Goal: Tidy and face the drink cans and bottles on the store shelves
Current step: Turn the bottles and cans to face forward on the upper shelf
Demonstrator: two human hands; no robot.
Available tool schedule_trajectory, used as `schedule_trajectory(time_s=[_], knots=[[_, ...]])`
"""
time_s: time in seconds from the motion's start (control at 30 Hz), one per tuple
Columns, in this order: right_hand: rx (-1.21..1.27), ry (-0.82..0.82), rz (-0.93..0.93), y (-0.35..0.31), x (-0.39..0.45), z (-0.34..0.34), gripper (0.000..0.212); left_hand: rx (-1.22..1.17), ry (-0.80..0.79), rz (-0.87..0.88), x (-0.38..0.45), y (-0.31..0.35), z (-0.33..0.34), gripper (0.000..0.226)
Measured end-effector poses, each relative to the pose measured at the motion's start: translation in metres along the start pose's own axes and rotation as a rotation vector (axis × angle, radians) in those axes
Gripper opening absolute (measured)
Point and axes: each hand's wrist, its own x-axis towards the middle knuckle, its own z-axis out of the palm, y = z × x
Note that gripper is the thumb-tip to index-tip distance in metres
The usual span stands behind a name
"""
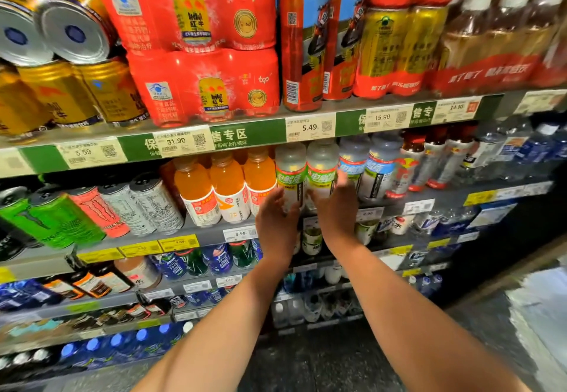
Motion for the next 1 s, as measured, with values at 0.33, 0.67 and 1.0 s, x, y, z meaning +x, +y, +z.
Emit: schedule_trajectory(time_s=[0.33, 0.67, 1.0], knots=[[-0.024, -0.075, 0.031, 0.016, -0.020, -0.018, 0.037, -0.083, 0.078, -0.009, -0.019, -0.005, 0.011, 0.032], [0.039, -0.168, 0.144, 0.122, -0.026, -0.111, 0.022, -0.054, 0.071, -0.022, -0.094, -0.005, 0.097, 0.023], [-0.077, -0.422, 0.253, 0.289, 0.023, -0.218, 0.022, 0.110, -0.034, -0.132, -0.169, -0.009, 0.246, 0.028]])
